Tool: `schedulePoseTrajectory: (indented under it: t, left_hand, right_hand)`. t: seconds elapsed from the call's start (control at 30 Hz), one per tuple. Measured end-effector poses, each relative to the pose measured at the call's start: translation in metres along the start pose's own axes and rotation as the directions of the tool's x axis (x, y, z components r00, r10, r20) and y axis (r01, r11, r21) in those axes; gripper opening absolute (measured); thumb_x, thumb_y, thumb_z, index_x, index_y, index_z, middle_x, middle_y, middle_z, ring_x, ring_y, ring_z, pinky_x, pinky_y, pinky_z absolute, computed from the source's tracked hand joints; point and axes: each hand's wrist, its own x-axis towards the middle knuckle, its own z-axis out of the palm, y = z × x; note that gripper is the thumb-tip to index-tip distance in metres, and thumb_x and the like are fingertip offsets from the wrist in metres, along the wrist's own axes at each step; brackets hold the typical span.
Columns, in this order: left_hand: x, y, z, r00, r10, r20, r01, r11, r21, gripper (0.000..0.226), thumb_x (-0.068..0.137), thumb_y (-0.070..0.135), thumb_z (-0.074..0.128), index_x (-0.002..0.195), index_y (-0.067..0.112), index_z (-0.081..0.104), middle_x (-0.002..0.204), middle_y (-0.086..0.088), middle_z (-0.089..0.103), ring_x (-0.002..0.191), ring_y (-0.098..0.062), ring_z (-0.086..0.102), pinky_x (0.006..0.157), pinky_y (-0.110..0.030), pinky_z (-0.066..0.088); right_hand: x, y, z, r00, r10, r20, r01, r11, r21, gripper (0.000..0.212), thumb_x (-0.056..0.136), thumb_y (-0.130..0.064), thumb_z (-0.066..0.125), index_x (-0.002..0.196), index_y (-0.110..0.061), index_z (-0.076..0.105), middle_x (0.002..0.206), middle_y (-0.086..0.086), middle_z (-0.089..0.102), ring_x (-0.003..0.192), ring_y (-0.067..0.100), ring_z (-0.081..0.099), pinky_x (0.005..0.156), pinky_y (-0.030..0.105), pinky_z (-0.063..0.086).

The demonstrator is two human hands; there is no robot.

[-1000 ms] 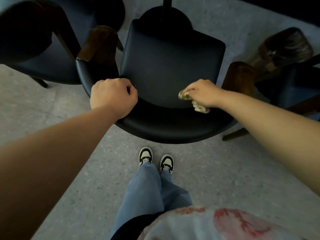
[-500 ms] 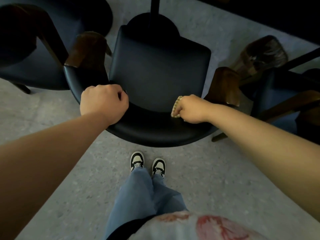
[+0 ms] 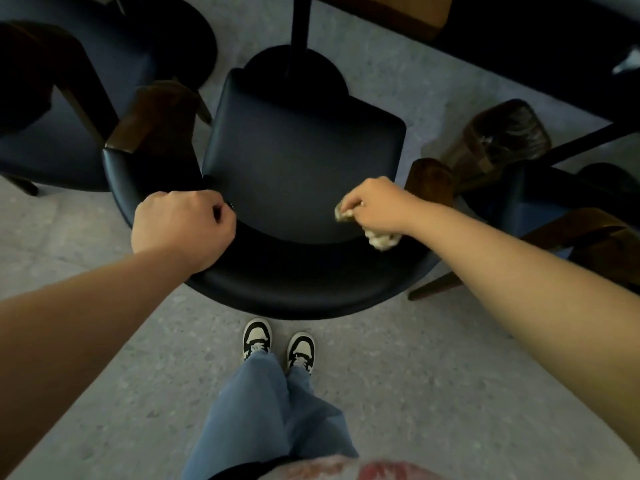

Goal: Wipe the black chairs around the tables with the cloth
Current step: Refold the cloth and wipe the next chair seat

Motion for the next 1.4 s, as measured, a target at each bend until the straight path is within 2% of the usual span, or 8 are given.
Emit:
schedulePoseTrajectory:
  t: [0.23,0.33,0.47,0.87,1.03,1.2,1.3,1.4]
  left_hand:
    - [-0.001,-0.002,0.003,0.999,0.011,-0.034,-0.01,1.0,0.025,0.036,0.091,0.043,0.044,0.066,0.023,0.06,0.051,0.005,0.046,0.052,-0.024,0.045,0.049,-0.025,0.024]
    - [0.0,-0.001,0.0,1.0,0.011,-0.024,-0.011,1.0,0.015,0.035,0.091,0.043,0.044,0.067,0.023,0.061,0.052,0.004,0.047,0.053,-0.026,0.047,0.051,-0.026,0.026]
    - [-0.001,0.001,-0.001,0.999,0.003,-0.036,-0.003,1.0,0.0,0.034,0.09,0.041,0.047,0.063,0.023,0.059,0.049,0.005,0.044,0.049,-0.022,0.04,0.049,-0.025,0.02]
    - [-0.001,0.003,-0.005,1.0,-0.006,-0.017,0.006,1.0,-0.01,0.037,0.091,0.04,0.048,0.059,0.022,0.054,0.047,0.004,0.046,0.046,-0.019,0.04,0.049,-0.023,0.024]
    - [-0.001,0.003,-0.004,1.0,-0.009,-0.017,0.009,1.0,-0.006,0.036,0.091,0.04,0.049,0.061,0.022,0.057,0.047,0.005,0.046,0.046,-0.019,0.042,0.05,-0.024,0.026]
    - [-0.002,0.003,-0.003,0.999,-0.026,0.018,0.027,1.0,-0.008,0.036,0.092,0.044,0.045,0.066,0.023,0.058,0.052,0.004,0.049,0.053,-0.022,0.047,0.052,-0.026,0.033]
    - [-0.002,0.003,-0.005,0.999,-0.025,0.032,0.025,1.0,-0.007,0.036,0.093,0.043,0.044,0.068,0.023,0.06,0.053,0.003,0.05,0.053,-0.023,0.047,0.053,-0.027,0.034]
    - [-0.002,0.006,-0.008,0.999,-0.021,0.024,0.022,1.0,-0.007,0.035,0.093,0.042,0.046,0.068,0.022,0.06,0.051,0.002,0.048,0.05,-0.021,0.043,0.051,-0.027,0.03]
  right_hand:
    - [0.047,0.034,0.024,0.932,0.243,0.268,-0.135,0.921,-0.365,0.01,0.09,-0.009,0.055,0.082,-0.003,0.056,0.08,0.009,0.054,0.067,0.021,0.053,0.061,0.029,0.042]
    - [0.042,0.027,0.023,0.944,0.231,0.234,-0.134,0.92,-0.369,0.008,0.089,-0.01,0.058,0.093,-0.004,0.061,0.082,0.009,0.056,0.072,0.024,0.057,0.056,0.028,0.043]
    - [0.028,0.023,0.024,0.956,0.16,0.248,-0.084,0.953,-0.291,0.018,0.091,-0.008,0.055,0.104,-0.004,0.067,0.106,0.013,0.064,0.093,0.028,0.062,0.085,0.039,0.055]
    - [-0.084,0.002,0.018,0.988,-0.122,0.09,0.129,0.989,-0.072,0.044,0.09,-0.005,0.043,0.123,-0.025,0.065,0.136,-0.002,0.056,0.129,0.018,0.045,0.11,0.024,0.032]
    - [-0.073,0.026,-0.008,0.984,-0.087,-0.156,0.092,0.995,0.023,0.038,0.09,-0.009,0.047,0.11,-0.03,0.071,0.112,-0.004,0.063,0.091,0.008,0.051,0.075,0.014,0.039]
    - [-0.039,0.06,-0.021,0.986,0.054,0.16,0.011,0.925,-0.38,0.044,0.094,-0.042,0.04,0.128,-0.02,0.055,0.129,0.008,0.056,0.118,0.028,0.048,0.094,0.037,0.04]
    - [-0.04,0.057,-0.013,0.988,0.028,0.152,0.039,0.907,-0.42,0.032,0.094,-0.036,0.039,0.094,-0.015,0.063,0.101,0.01,0.065,0.083,0.02,0.056,0.065,0.03,0.041]
    - [-0.045,0.05,-0.004,1.0,-0.006,0.015,0.01,0.933,-0.359,0.031,0.097,-0.019,0.035,0.095,-0.008,0.065,0.1,0.012,0.063,0.087,0.025,0.055,0.068,0.029,0.034]
